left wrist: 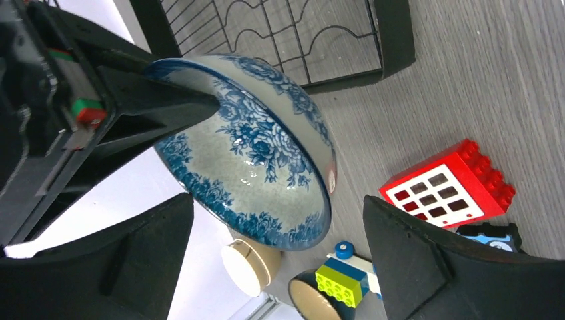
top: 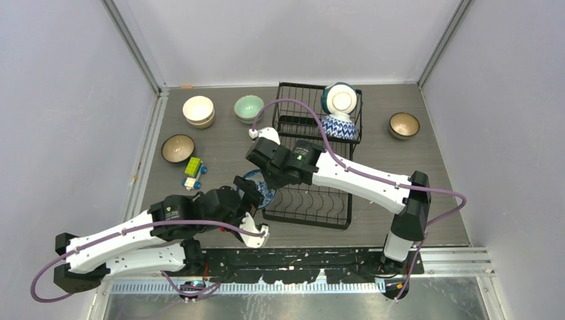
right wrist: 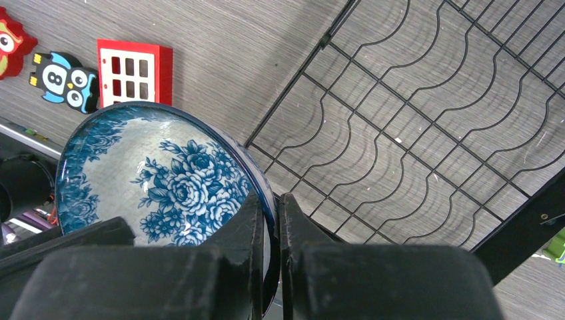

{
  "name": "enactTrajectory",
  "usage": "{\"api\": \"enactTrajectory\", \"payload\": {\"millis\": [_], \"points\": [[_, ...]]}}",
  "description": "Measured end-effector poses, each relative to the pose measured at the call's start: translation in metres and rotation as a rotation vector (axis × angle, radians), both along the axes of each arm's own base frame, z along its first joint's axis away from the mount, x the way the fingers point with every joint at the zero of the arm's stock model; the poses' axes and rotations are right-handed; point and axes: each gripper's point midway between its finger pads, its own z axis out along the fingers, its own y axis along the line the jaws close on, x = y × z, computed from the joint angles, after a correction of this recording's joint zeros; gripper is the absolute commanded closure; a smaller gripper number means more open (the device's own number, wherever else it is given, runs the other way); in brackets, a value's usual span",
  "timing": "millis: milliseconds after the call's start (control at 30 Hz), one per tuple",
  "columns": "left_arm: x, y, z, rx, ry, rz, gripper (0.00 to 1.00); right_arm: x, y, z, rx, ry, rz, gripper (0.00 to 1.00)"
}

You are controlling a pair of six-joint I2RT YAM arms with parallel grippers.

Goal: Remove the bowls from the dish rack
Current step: Place the bowl at the center of the board.

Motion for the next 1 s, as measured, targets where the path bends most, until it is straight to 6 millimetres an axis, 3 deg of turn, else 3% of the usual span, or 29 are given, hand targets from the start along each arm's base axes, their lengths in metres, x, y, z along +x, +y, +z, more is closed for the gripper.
{"api": "enactTrajectory", "payload": {"millis": [267, 467, 800, 1000], "points": [[-0.01, -0.001, 0.024, -0.134, 0.029, -0.005, 0.0, -0.001, -0.009, -0.007, -0.024, -0.007, -0.008, 0.99], [-0.02, -0.003, 0.036, -0.245, 0.082, -0.005, 0.0, -0.009, -0.032, -0.005, -0.029, -0.017, -0.002, 0.99], [-0.019, -0.011, 0.049, -0.45, 0.156, 0.107, 0.0, -0.039, -0.097, 0.063, 0.096, -0.118, 0.09, 0.99], [-0.014, -0.022, 0.043, -0.606, 0.262, 0.251, 0.0, -0.039, -0.149, 0.097, 0.093, -0.244, 0.045, 0.99]]}}
